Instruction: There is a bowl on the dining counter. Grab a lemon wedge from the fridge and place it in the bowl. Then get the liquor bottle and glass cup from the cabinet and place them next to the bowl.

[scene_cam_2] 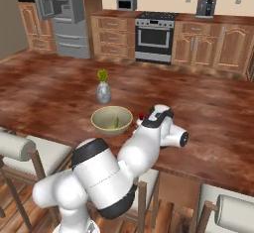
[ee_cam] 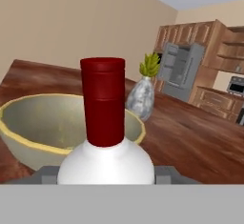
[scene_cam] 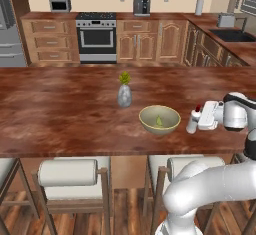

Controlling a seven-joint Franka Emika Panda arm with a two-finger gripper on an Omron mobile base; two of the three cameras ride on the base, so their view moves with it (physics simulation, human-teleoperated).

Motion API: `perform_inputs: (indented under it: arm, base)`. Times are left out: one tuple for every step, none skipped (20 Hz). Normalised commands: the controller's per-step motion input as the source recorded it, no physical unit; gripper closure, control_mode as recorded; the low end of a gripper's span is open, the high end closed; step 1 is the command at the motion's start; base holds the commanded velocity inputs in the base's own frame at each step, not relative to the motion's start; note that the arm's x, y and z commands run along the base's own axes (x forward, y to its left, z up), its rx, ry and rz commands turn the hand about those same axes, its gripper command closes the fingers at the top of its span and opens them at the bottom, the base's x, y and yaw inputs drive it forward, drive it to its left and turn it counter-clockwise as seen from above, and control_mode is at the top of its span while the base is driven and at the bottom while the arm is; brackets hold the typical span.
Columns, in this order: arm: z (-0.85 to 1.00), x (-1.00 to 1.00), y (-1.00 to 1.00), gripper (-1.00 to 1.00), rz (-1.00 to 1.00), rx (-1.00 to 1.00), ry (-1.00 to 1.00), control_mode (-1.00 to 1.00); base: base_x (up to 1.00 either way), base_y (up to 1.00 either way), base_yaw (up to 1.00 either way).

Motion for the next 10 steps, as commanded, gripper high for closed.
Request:
perform_inputs:
  arm:
    - [-0.01, 0.36, 0.0, 1.0, 0.02, 0.0, 0.0, -1.0]
    - [-0.01, 0.36, 0.0, 1.0, 0.03, 0.0, 0.0, -1.0]
    - [-0.02, 0.37, 0.0, 1.0, 0.03, 0.0, 0.0, -1.0]
    - [-0.05, 0.37, 0.0, 1.0, 0.03, 0.0, 0.0, -1.0]
    - [-0.09, 0.36, 0.0, 1.0, 0.03, 0.0, 0.0, -1.0]
    - [-0.11, 0.36, 0.0, 1.0, 0.03, 0.0, 0.0, -1.0]
    - [-0.12, 0.34, 0.0, 1.0, 0.03, 0.0, 0.0, -1.0]
    - [-0.15, 0.34, 0.0, 1.0, 0.03, 0.0, 0.0, -1.0]
    - [-0.16, 0.33, 0.0, 1.0, 0.03, 0.0, 0.0, -1.0]
    - [-0.18, 0.32, 0.0, 1.0, 0.03, 0.0, 0.0, -1.0]
  base:
    - [0.0, 0.0, 0.0]
    - [0.0, 0.0, 0.0]
    - [0.0, 0.0, 0.0]
    - [0.0, 0.0, 0.0]
    - [0.0, 0.0, 0.0]
    - [0.0, 0.0, 0.0]
    - [0.0, 0.0, 0.0]
    - [0.0, 0.0, 0.0]
    - [0.0, 0.0, 0.0]
    - [0.0, 0.0, 0.0]
